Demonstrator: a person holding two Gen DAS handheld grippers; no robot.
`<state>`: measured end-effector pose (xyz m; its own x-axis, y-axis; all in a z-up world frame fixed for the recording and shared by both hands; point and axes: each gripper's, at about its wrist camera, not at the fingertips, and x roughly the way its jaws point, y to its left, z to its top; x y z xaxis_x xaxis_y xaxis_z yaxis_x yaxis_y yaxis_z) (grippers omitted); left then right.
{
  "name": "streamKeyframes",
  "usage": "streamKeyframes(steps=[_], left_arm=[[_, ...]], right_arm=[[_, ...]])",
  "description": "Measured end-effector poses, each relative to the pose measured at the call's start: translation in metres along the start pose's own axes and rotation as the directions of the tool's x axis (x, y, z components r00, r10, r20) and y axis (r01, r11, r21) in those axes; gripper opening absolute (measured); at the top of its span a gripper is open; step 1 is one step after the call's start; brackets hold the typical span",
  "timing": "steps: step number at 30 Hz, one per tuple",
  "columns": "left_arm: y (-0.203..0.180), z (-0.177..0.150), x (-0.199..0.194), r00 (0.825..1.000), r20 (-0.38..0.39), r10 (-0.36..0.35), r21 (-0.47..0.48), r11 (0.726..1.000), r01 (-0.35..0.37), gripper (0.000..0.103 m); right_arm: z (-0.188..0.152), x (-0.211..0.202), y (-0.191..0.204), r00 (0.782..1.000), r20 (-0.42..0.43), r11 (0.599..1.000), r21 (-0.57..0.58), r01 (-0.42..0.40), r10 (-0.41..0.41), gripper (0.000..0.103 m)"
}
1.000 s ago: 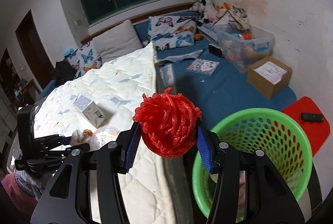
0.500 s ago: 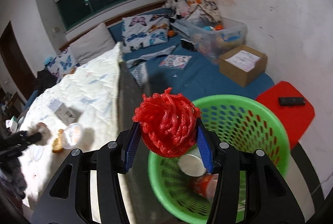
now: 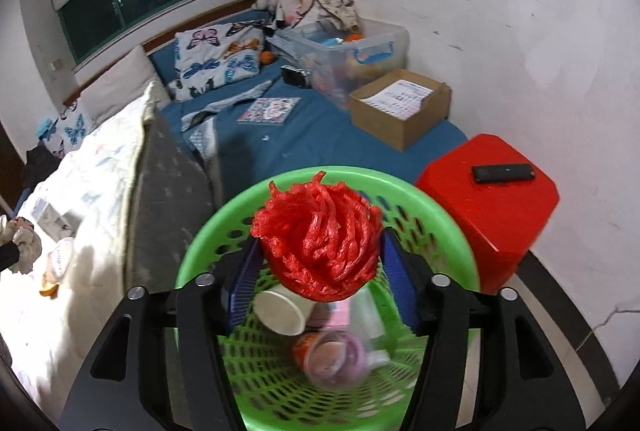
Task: Collect trash
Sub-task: 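Carry the red mesh ball over the green basket and open the right gripper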
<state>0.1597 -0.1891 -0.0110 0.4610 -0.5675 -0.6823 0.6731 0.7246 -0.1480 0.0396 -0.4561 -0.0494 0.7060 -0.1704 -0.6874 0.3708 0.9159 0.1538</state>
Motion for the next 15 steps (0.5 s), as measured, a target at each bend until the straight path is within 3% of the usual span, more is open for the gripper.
streamKeyframes(steps=[10,11,12,15], left_arm=[[-0.053,0.025,0.050,0.997,-0.047,-0.064,0.071,0.995,0.067,0.046],[-0.057,0.027,0.054,0.996,-0.052,-0.068,0.076,0.995,0.072,0.046],[-0.060,0.027,0.057,0.996,-0.056,-0.072,0.080,0.994,0.077,0.046],[-0.071,0.032,0.068,0.994,-0.070,-0.084,0.091,0.992,0.090,0.046]], right_arm=[[-0.001,0.006,-0.030,1.000,0.002,1.000,0.026,0.007,-0.007,0.062],[-0.001,0.006,-0.031,1.000,0.002,1.000,0.028,0.007,-0.007,0.065],[-0.001,0.006,-0.034,1.000,0.003,0.999,0.032,0.007,-0.007,0.078],[-0.001,0.007,-0.036,1.000,0.014,1.000,0.026,0.007,-0.007,0.080]])
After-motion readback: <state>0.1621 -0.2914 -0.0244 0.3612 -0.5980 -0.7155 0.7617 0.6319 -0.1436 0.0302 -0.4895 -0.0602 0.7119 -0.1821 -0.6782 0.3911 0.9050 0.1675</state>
